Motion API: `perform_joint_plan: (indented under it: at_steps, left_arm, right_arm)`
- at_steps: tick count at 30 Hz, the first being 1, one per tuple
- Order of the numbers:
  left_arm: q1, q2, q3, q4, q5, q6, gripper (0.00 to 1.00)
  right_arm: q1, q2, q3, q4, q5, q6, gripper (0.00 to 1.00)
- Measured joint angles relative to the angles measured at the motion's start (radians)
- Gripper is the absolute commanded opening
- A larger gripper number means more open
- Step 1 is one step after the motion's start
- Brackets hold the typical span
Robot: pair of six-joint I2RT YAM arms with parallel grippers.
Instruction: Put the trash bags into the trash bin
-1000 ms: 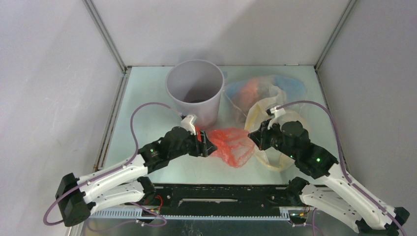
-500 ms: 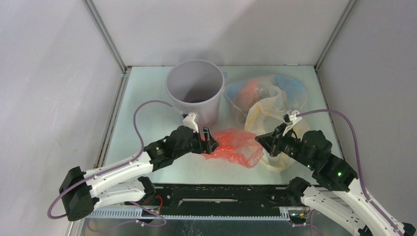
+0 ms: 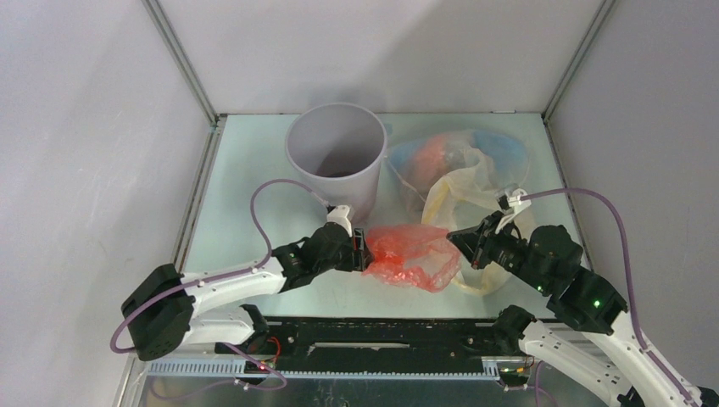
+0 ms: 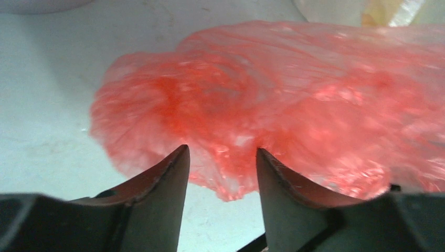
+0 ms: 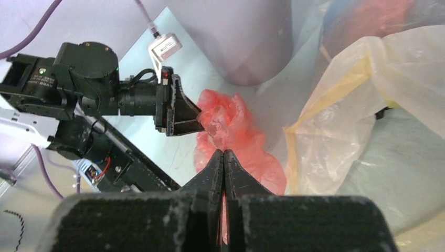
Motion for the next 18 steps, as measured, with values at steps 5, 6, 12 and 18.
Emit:
perform_joint_plan:
  at_steps: [5, 6, 12, 18]
  left_arm:
    - [0.014, -0.09, -0.011, -0.087, -0.12, -0.003, 0.43]
    - [0.016, -0.13, -0.019, -0.107, -0.144, -0.002, 0.42]
    - [0.037, -0.384, -0.064, -0.174, -0.205, 0.027, 0.66]
    - [0.027, -0.457, -0.089, -0.036, -0.01, 0.114, 0.79]
  right_arm:
    - [0.0, -0.034, 0.035, -0.039, 0.103, 0.001, 0.0]
    - [-0.001, -0.045, 0.038, -0.051, 0.134, 0.002, 0.0]
    - [-0.004, -0.076, 0.041, -0.09, 0.23, 0.009, 0.0]
    - [-0.004, -0.034, 0.041, -0.091, 0.193, 0.009, 0.0]
